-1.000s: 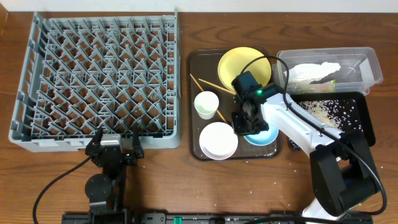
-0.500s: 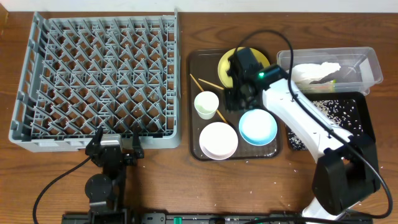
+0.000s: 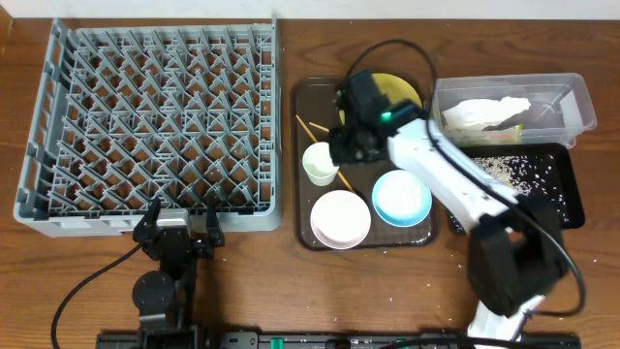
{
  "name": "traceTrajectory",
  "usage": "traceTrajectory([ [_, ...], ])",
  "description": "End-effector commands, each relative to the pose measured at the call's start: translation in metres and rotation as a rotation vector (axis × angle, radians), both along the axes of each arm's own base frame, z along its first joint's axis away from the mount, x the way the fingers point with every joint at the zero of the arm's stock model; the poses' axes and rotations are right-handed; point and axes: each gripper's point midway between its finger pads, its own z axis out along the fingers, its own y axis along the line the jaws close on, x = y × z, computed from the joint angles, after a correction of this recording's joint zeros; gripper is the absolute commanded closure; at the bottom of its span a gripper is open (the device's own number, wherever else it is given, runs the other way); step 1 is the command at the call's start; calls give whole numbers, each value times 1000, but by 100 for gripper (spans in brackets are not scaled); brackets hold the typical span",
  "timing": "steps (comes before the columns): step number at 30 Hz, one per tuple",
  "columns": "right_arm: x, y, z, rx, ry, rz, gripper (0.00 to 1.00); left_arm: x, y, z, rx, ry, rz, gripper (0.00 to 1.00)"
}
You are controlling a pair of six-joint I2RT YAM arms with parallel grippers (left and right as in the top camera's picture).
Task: Sort waste into correct bins and load items into the dishwasher
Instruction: 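Grasp the white cup with the right gripper and lift it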
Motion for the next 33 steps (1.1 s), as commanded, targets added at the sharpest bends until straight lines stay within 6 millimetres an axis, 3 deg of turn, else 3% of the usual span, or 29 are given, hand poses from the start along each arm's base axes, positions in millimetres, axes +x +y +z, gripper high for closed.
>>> traceTrajectory([
  [1, -1, 3, -18, -16, 42, -10, 62, -1, -4, -14, -17, 42, -18, 7],
  [3, -2, 2, -25, -26, 58, -10, 69, -1, -4, -15, -17, 42, -18, 7],
  [5, -3, 2, -25, -28, 59, -10, 89, -1, -4, -14, -17, 42, -18, 7],
  [7, -1, 3, -21, -20, 47, -11, 99, -1, -4, -15, -17, 42, -18, 8],
  [12, 11, -4, 6, 6, 1, -33, 99, -1, -4, -15, -17, 42, -18, 8],
  [20, 25, -44, 99, 133, -158, -79, 99, -1, -4, -15, -17, 42, -18, 8],
  [23, 26, -58, 122, 184, -186, -102, 99, -1, -4, -15, -17, 42, -18, 8],
  [26, 27, -67, 131, 206, -200, -100, 99, -1, -4, -15, -17, 42, -18, 8],
  [33, 28, -71, 127, 223, -183, -90, 99, -1, -4, -14, -18, 42, -19, 8],
])
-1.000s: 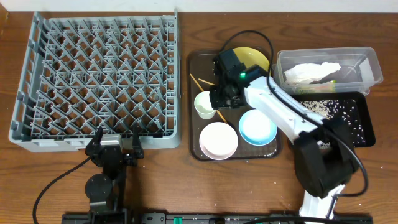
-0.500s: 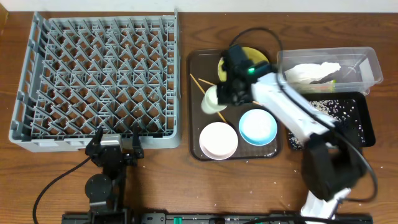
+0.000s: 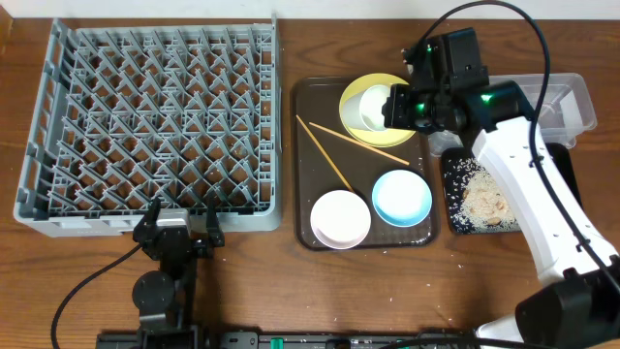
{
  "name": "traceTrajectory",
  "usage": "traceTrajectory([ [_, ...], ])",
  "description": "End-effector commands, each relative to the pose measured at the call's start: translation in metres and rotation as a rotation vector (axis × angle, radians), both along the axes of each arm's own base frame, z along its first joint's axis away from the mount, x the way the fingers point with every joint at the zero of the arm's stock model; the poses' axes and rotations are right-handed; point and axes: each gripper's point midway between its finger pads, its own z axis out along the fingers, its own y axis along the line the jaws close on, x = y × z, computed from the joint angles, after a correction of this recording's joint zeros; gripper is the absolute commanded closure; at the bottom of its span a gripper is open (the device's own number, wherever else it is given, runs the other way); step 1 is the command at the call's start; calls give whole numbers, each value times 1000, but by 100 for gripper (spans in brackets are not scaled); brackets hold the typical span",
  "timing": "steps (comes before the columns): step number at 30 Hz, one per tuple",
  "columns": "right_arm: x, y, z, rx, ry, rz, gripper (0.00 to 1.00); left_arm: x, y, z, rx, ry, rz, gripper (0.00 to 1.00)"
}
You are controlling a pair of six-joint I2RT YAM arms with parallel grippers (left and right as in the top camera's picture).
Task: Sort waste into correct bins and load items into the dishwasher
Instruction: 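Grasp the white cup with the right gripper and lift it, then raise the left gripper toward the cup held by the right gripper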
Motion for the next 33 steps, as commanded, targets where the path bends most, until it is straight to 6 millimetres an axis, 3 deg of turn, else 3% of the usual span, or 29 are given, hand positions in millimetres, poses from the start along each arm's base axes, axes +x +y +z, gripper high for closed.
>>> traceTrajectory([
  [1, -2, 5, -1, 18, 5, 40, 99, 0, -6, -13, -19, 36, -30, 8],
  [4, -3, 7, -1, 19, 5, 45, 99, -1, -31, -3, -30, -5, -178, 8],
  [7, -5, 12, -1, 17, 4, 62, 99, -12, -73, 12, -37, -63, -436, 8],
  [10, -8, 17, -1, 18, 3, 75, 99, -37, -115, 26, -30, -118, -720, 8],
  [14, -9, 21, -1, 22, 2, 83, 99, -70, -146, 32, -69, -123, -987, 8],
  [18, -11, 24, 0, 38, 6, 97, 99, -77, -151, 41, -233, -71, -1025, 7],
  [20, -11, 25, 1, 43, 7, 100, 99, -77, -150, 48, -220, -102, -1025, 8],
  [25, -12, 28, 2, 61, 8, 110, 99, -71, -138, 88, -122, -319, -925, 8],
  [27, -11, 29, 4, 67, 1, 113, 99, -64, -128, 101, -194, -349, -851, 8],
  [30, -11, 35, 8, 99, -7, 134, 99, -46, -109, 102, -364, -313, -719, 8],
  [33, -9, 38, 12, 117, -20, 144, 99, -37, -104, 99, -415, -278, -682, 8],
])
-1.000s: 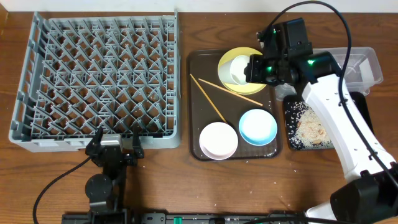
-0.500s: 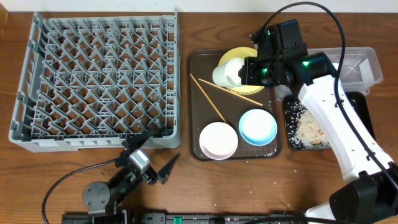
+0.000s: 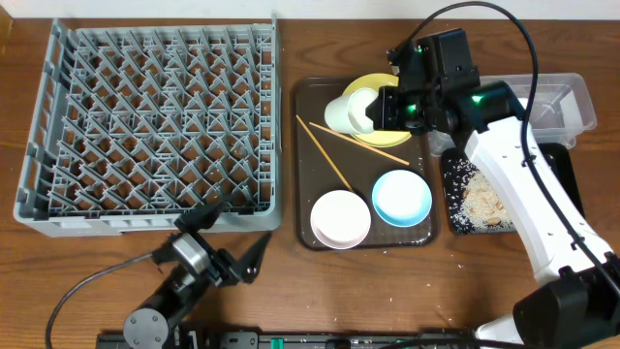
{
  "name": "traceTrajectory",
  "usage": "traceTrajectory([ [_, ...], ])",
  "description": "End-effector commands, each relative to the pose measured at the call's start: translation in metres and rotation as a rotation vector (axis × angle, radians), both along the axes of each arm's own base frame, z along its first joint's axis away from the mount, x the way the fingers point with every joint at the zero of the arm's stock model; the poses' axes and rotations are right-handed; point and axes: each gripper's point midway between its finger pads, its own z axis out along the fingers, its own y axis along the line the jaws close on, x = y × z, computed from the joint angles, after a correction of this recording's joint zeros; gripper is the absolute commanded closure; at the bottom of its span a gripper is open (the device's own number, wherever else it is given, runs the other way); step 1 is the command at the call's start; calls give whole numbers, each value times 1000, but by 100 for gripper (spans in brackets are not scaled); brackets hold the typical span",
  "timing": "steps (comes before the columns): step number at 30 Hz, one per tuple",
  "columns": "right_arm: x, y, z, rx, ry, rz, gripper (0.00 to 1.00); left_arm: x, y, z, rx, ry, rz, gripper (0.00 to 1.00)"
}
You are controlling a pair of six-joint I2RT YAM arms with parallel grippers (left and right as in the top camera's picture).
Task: Sort waste into correct bins and load items into the dishwasher
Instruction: 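Raise the left gripper toward the cup held by the right gripper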
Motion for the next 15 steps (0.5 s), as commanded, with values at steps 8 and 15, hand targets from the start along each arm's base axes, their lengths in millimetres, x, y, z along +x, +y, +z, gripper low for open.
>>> traceTrajectory([
  [8, 0, 10, 6, 39, -21, 42, 99, 39, 8, 26, -148, 248, 1, 7],
  [15, 1, 13, 9, 58, -29, 52, 99, 67, -11, 62, -151, 365, -196, 7],
])
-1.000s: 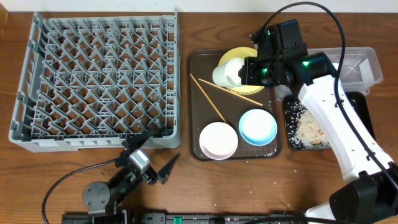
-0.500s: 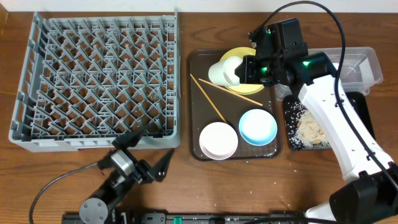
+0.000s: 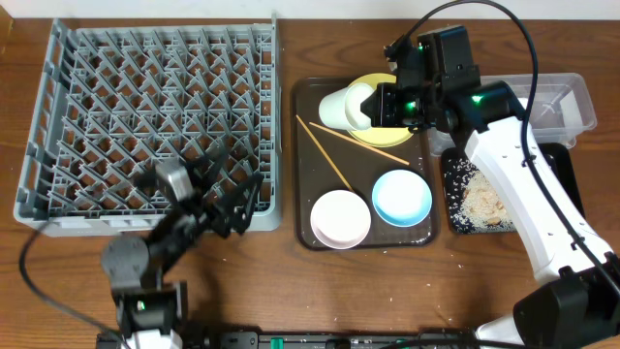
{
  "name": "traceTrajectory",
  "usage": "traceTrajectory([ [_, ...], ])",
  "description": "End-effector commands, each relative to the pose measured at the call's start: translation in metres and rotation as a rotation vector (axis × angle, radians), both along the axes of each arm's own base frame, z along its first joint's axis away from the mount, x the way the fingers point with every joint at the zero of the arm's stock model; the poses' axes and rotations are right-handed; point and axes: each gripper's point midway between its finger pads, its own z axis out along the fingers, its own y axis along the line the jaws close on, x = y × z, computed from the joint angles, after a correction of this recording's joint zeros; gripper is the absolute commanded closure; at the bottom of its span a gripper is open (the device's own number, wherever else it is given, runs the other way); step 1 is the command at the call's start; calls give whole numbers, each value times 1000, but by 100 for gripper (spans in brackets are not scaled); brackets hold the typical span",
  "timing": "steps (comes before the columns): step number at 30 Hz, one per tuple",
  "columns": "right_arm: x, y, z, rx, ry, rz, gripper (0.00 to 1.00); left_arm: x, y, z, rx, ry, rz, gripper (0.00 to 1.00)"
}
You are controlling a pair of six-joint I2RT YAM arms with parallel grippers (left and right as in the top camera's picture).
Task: Sort waste into correct bins and load items into the dishwasher
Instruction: 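Raise the left gripper toward the cup held by the right gripper, then grasp the white cup with the left gripper and release the right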
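Note:
A pale cup (image 3: pixel 337 107) lies on its side in the air over the brown tray (image 3: pixel 306 174), with my right gripper (image 3: pixel 366 107) shut on it near the yellow plate (image 3: pixel 387 124). On the tray lie two chopsticks (image 3: pixel 334 160), a white bowl (image 3: pixel 340 218) and a blue bowl (image 3: pixel 402 198). The grey dishwasher rack (image 3: pixel 155 116) fills the left of the table. My left gripper (image 3: pixel 237 204) stands open over the rack's front right corner, nothing between its fingers.
A clear plastic bin (image 3: pixel 572 102) stands at the back right. A black bin (image 3: pixel 480 199) with food scraps lies beside the tray, under my right arm. Wooden table front edge runs below the tray.
My left arm has risen from the table's front edge to the rack's front right corner. The right gripper has shifted the cup slightly left.
My right gripper was at the cup on the tray, the black bin holding only grains. Then it held the cup by the yellow plate and scraps lay in the black bin. The cup has since moved leftward, and my left arm has come up to the rack.

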Motion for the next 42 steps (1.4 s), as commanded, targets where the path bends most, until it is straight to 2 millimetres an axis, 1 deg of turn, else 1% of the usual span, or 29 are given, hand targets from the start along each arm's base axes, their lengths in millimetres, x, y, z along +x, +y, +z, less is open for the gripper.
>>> traceTrajectory([
  [1, -2, 5, 2, 13, -7, 25, 99, 5, -12, 17, -100, 104, -136, 7],
  [2, 0, 4, 2, 12, -12, 21, 99, 10, -12, 21, -192, 179, -155, 2],
  [4, 5, 2, 3, 17, -18, 5, 99, 15, -11, 26, -357, 320, -195, 2],
  [6, 10, 1, 3, 33, -17, -18, 99, 21, -11, 21, -499, 478, -219, 2],
  [7, 13, 2, 4, 44, -20, -25, 99, 24, -11, 17, -539, 535, -222, 2],
  [11, 20, 11, 6, 100, -19, -19, 99, 33, -11, 0, -558, 613, -218, 2],
  [13, 21, 20, 5, 144, -8, 6, 99, 32, -15, -6, -544, 644, -246, 2],
  [16, 19, 40, 4, 246, 19, 107, 99, 24, -22, -13, -512, 685, -310, 2],
  [20, 1, 74, 16, 457, 5, 382, 99, 17, -28, -18, -484, 720, -367, 2],
  [22, -7, 83, 20, 540, 9, 478, 99, 13, -31, -19, -473, 730, -388, 2],
  [26, -18, 91, 19, 636, 32, 593, 99, 9, -33, -19, -460, 737, -414, 2],
  [28, -28, 94, 19, 690, 38, 669, 99, 9, -33, -19, -460, 737, -414, 2],
  [29, -30, 95, 19, 699, 39, 683, 99, 9, -33, -19, -460, 737, -414, 2],
  [33, -49, 100, 26, 776, 30, 801, 99, 9, -33, -19, -460, 737, -414, 2],
  [37, -58, 111, 26, 774, 34, 830, 99, 9, -33, -19, -460, 737, -413, 2],
  [42, -70, 131, 18, 734, 53, 843, 99, 9, -33, -19, -460, 737, -413, 2],
])
